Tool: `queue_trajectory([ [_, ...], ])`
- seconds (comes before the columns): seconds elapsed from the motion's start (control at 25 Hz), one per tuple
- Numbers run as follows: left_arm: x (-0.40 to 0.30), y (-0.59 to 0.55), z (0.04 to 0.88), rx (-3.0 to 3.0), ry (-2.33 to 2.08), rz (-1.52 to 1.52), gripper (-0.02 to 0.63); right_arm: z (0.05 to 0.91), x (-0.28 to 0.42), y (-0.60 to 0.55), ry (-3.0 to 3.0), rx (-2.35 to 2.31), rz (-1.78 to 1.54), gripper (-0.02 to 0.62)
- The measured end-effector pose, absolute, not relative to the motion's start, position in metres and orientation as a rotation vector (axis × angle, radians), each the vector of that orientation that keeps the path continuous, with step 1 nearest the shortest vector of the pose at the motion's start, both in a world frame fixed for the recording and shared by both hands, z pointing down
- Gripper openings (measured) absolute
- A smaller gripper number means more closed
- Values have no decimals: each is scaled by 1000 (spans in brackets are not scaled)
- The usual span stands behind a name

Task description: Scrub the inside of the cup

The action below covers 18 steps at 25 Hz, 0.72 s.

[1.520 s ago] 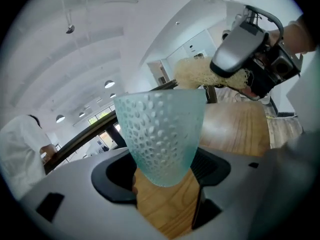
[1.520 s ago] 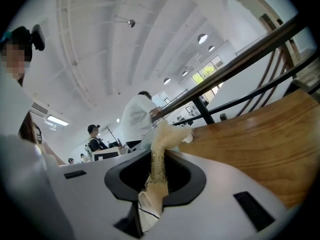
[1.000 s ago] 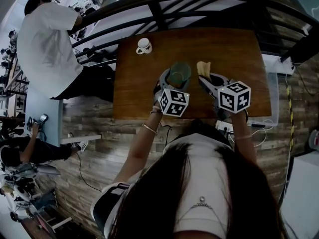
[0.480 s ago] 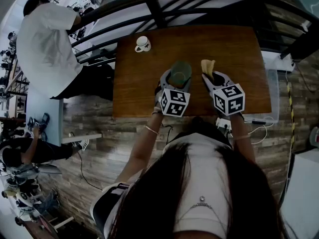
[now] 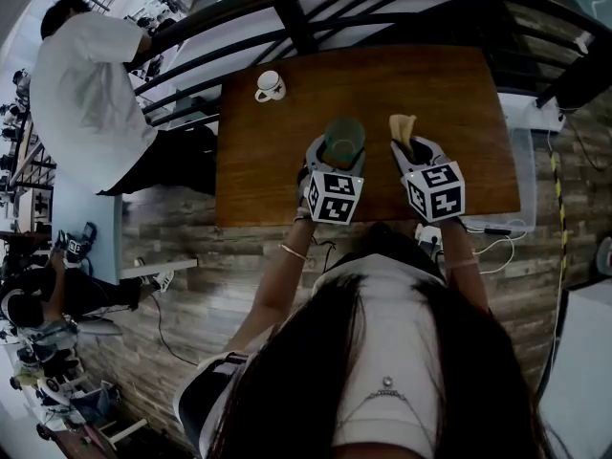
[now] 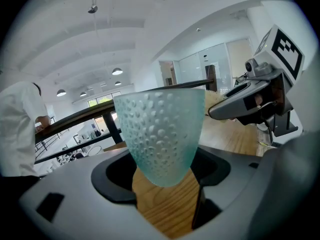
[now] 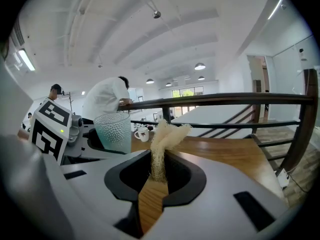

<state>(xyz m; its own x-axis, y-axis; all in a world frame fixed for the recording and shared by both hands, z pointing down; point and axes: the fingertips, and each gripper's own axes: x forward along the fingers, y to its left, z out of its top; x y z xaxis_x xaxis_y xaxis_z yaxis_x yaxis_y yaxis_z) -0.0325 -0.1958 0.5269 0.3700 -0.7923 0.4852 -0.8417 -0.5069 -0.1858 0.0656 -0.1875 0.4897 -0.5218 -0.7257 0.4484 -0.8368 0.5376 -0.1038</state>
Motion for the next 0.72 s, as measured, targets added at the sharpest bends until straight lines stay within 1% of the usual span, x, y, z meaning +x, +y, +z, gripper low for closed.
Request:
queue_trajectory([
  [0.72, -36, -210, 529, 2473, -1510, 771, 339, 503, 71, -192, -2394, 1289, 510, 83],
])
